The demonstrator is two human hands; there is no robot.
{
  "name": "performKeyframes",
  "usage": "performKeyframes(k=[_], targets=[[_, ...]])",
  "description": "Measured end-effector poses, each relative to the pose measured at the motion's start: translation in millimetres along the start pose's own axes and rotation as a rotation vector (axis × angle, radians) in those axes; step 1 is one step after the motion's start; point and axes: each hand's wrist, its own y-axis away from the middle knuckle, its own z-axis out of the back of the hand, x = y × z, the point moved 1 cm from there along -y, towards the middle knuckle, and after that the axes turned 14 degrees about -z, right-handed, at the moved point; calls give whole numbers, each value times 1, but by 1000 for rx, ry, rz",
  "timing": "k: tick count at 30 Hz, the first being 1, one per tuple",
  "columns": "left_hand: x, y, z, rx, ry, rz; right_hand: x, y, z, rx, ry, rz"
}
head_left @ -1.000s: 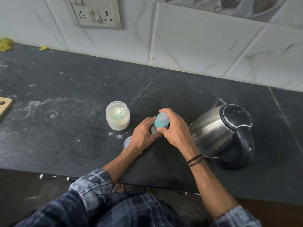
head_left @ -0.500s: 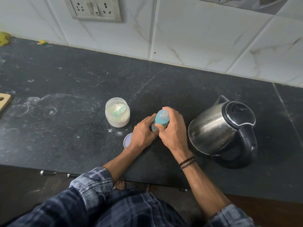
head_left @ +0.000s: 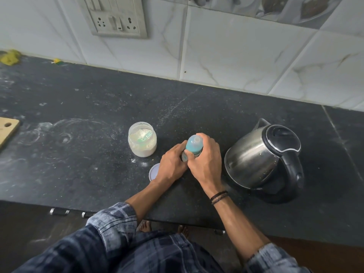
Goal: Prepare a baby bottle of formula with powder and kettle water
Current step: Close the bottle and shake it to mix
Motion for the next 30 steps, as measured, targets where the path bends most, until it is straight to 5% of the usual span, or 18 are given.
performKeyframes(k=[5,10,25,27,30], targets=[[1,-1,5,32,14,-24,-4,0,-1,40,-47,15],[16,7,19,122,-63,-45,-21,0,4,262,-128,98],[43,57,26,-73,-316,-238,7,-24,41,296,-4,204],[45,59,26,-89,-295,-206,29,-27,76,223,-133,270],[45,57,25,-93,-269,-186,54,-21,97,13,-692,288]])
